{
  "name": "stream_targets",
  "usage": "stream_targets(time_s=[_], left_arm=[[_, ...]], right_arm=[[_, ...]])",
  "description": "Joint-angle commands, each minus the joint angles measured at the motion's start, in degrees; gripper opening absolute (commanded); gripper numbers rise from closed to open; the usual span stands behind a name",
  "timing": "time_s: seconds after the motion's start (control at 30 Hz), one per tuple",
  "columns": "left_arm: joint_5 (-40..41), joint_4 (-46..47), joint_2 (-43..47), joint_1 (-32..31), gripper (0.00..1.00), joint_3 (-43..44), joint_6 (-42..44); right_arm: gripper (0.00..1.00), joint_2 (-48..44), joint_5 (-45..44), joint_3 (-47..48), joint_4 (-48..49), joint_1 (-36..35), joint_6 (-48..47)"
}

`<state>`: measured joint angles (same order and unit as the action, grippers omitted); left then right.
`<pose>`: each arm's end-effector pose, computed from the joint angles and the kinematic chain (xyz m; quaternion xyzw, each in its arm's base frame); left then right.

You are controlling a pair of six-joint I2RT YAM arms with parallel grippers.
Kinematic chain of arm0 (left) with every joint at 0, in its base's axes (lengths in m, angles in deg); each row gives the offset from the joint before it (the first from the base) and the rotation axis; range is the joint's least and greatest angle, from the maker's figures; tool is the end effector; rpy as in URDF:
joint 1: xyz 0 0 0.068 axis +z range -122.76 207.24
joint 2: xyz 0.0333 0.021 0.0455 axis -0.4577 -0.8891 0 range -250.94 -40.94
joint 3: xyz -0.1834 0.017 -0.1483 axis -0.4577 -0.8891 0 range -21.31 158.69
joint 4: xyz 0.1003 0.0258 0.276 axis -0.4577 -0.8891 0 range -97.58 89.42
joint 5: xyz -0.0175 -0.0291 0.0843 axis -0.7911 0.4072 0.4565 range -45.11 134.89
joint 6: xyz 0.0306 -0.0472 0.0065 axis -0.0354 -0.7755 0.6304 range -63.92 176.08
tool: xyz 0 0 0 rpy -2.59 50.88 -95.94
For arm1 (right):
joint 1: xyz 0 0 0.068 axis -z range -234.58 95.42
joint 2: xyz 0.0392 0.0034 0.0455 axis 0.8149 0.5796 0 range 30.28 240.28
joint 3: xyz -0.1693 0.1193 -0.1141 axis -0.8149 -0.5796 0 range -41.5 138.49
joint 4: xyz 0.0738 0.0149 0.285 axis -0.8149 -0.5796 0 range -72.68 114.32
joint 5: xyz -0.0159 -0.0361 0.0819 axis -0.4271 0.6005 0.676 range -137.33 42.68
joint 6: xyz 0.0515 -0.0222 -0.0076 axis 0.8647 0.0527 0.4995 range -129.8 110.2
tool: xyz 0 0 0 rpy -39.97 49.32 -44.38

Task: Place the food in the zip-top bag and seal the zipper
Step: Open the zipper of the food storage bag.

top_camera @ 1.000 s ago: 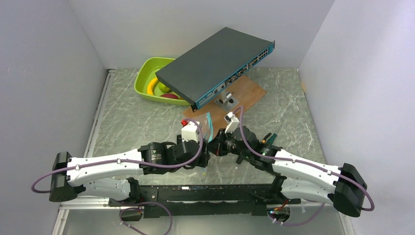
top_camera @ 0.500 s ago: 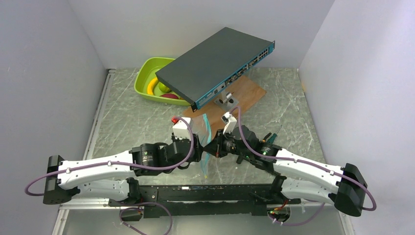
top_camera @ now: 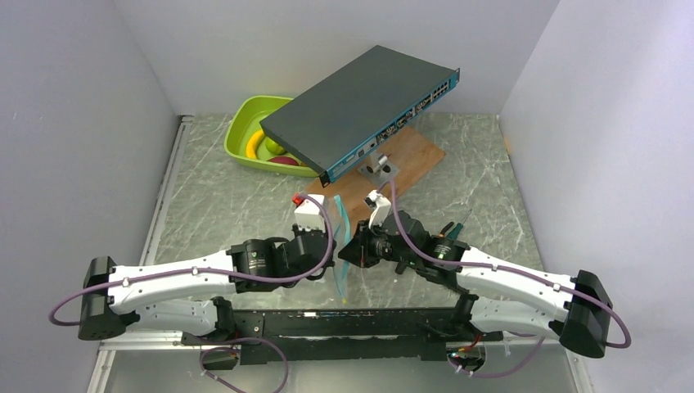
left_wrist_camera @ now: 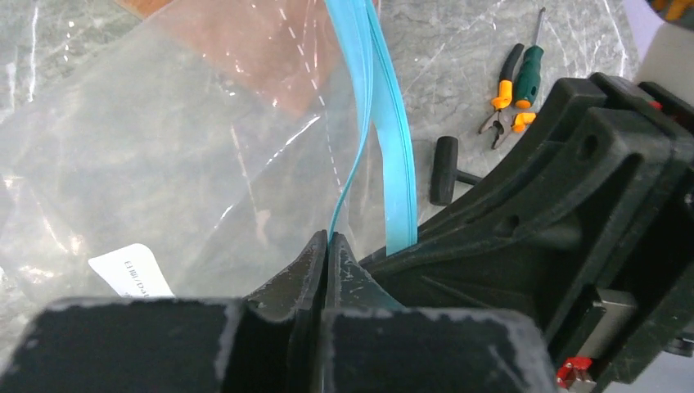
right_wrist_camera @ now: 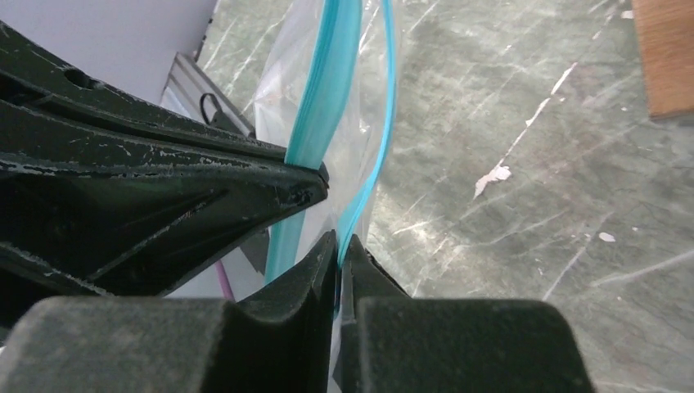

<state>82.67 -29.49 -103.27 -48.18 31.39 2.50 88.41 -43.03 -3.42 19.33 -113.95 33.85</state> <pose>0.0949 -0.2684 0.2605 0.0234 0.8635 -0.2452 0.4401 0.1437 0.2486 0.2179 -0.1352 0.8323 0.4397 0.3093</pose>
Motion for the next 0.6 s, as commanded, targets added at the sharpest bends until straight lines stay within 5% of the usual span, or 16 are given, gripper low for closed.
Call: stream_targets(time_s=[0.0,0.3,0.57], left_arm=[[0.97,0.78,0.06,0.7,0.0,2.26,1.84],[-1.88,-1.14,1.09,2.99,0.0,5.01,2.42],[-3.41,-1.39,0.93,3.09,0.0,5.64,1.36]], right_arm=[[0.14,-1.95,-6.08,4.64,-5.66,-0.35,-3.06],[0.56,-1.25,-13.84,12.4,-16.77,-0.46,-8.53],[0.47,1.37,-9.26,12.6,-11.89,-0.44,-8.58]])
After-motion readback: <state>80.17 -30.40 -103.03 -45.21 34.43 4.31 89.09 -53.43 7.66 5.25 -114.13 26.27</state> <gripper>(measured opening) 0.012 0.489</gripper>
